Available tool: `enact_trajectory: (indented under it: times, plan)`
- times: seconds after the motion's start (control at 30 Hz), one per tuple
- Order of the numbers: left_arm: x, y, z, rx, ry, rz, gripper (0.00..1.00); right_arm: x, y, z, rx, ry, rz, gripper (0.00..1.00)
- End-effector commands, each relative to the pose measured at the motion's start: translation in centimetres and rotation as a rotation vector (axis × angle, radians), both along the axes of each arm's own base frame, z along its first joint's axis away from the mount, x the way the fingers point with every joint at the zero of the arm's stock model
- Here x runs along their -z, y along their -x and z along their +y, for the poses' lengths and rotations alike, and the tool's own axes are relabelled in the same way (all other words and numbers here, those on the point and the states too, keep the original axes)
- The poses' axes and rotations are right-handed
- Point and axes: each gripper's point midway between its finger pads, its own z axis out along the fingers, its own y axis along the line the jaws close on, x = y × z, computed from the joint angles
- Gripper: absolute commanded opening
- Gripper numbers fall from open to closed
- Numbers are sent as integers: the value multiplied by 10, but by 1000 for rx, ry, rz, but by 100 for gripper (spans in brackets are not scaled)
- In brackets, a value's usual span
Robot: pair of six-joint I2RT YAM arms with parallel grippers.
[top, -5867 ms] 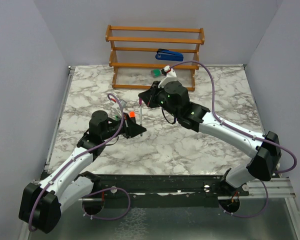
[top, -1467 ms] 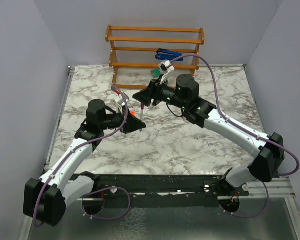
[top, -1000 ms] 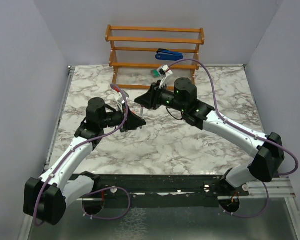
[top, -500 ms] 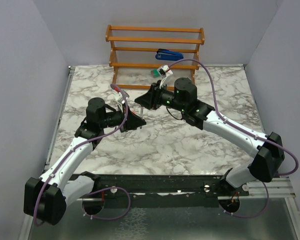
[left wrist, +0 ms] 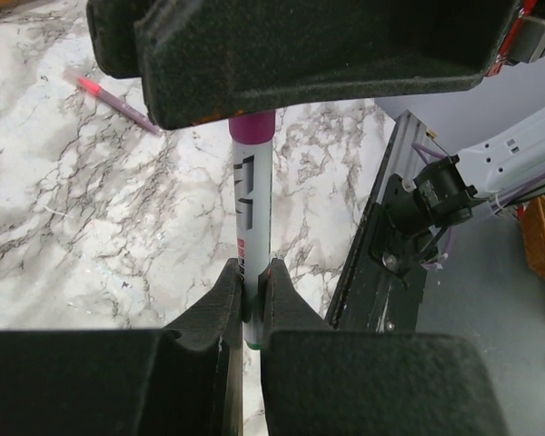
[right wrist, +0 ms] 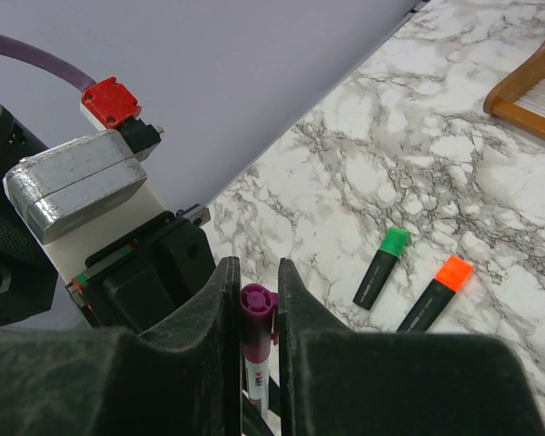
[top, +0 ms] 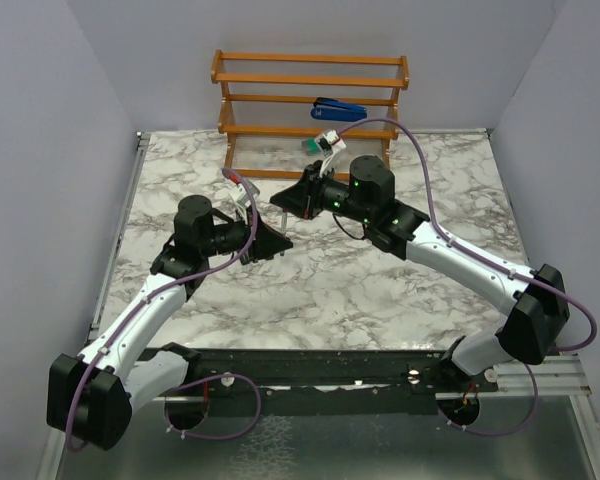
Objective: Insert the pens into the pen caps
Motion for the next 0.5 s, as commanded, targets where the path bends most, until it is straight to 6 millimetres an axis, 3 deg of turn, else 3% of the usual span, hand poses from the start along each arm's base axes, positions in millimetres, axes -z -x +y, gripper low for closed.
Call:
enact_trajectory:
  times: [0.0,0.47]
  plan:
    - [-28,-23,6,-115,13,-116,0,16,16,1,-49,15,38,0]
    - [-74,-62,15,-272,30,-276,0,75,55,12,-120,119,133,0]
